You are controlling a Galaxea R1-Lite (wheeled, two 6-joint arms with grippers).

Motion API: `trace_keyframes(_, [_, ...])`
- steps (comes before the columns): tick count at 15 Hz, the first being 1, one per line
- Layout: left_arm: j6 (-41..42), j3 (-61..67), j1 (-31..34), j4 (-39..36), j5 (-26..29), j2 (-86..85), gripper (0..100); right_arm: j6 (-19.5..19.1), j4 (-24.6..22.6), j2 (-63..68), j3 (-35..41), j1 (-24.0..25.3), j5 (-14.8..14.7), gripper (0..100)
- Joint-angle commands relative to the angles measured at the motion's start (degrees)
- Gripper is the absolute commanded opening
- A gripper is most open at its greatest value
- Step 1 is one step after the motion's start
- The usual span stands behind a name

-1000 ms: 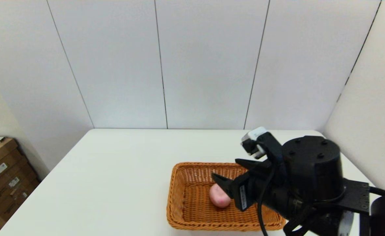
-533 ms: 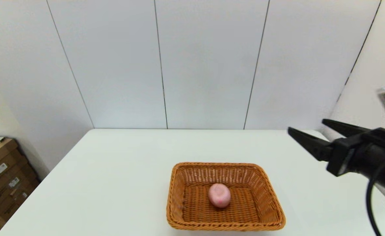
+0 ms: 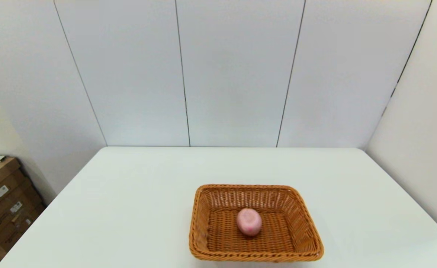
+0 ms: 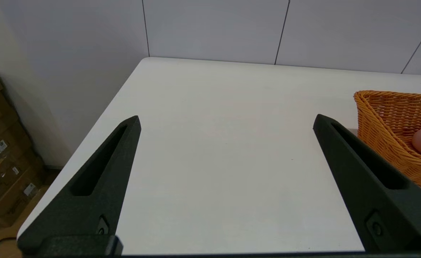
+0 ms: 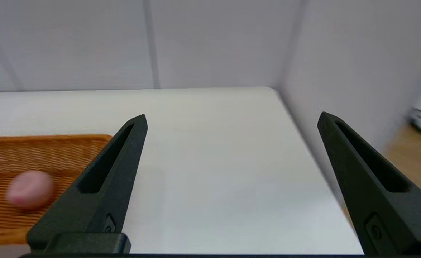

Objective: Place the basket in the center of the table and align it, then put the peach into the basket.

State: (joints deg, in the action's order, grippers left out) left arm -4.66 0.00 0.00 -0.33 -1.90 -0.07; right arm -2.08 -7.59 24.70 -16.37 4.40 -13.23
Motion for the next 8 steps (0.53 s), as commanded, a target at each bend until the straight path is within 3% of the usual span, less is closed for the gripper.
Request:
trace_keyframes(1, [0.0, 0.0, 0.0, 0.0, 0.0, 0.0, 100, 1.3, 5.5, -16.2, 5.4, -4.5, 3.1, 100])
trace_keyframes(4, [0.0, 0.0, 0.0, 0.0, 0.0, 0.0, 100, 0.7, 9.4, -24.9, 10.7, -4.3, 12.3, 100])
trace_keyframes(8, [0.0, 0.0, 0.0, 0.0, 0.0, 0.0, 100, 0.5, 9.3, -24.8, 16.0, -4.3, 13.1, 100])
